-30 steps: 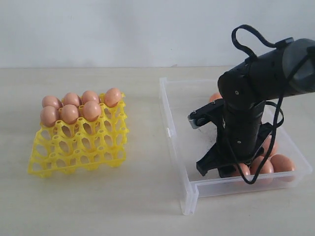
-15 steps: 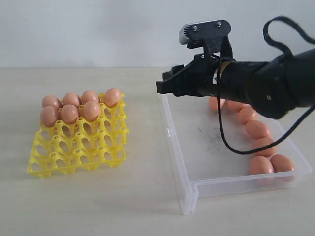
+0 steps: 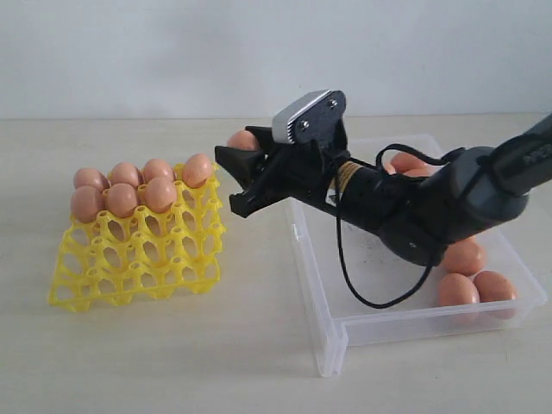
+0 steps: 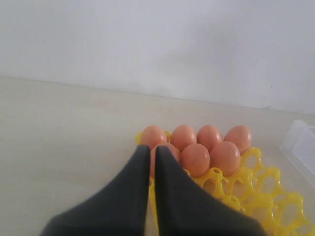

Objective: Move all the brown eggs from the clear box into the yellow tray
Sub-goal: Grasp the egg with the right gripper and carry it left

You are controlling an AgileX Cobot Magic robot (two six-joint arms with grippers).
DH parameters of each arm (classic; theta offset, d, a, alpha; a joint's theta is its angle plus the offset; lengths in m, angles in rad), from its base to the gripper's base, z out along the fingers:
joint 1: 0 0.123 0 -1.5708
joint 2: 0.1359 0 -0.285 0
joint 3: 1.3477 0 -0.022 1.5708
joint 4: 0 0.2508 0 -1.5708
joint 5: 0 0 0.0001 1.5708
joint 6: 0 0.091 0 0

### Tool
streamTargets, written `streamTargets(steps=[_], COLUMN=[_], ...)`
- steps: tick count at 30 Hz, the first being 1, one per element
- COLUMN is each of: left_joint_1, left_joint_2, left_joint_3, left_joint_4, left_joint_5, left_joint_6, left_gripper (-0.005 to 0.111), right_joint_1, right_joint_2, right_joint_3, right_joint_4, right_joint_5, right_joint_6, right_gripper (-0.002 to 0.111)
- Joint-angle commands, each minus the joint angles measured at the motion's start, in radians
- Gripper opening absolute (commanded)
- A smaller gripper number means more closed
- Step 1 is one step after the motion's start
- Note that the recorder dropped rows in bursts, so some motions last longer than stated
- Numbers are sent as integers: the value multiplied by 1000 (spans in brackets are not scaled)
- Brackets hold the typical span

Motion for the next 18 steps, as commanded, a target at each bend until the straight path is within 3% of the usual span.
streamTargets(steps=[1, 6, 18], left_joint_1=[-3, -3, -3], left_joint_2=[-8, -8, -8], left_joint_3=[5, 5, 5], left_joint_4=[5, 5, 5], left_joint_5=[1, 1, 1], left_joint_6=[-10, -10, -10], left_gripper=[4, 4, 4], right_joint_1=[-2, -2, 17], right_joint_2=[91, 178, 325], right_joint_3=[-120, -218, -421], right_joint_4=[-57, -77, -193], right_joint_5=[-37, -95, 8], right_joint_6=[62, 141, 223], right_gripper=[0, 0, 0])
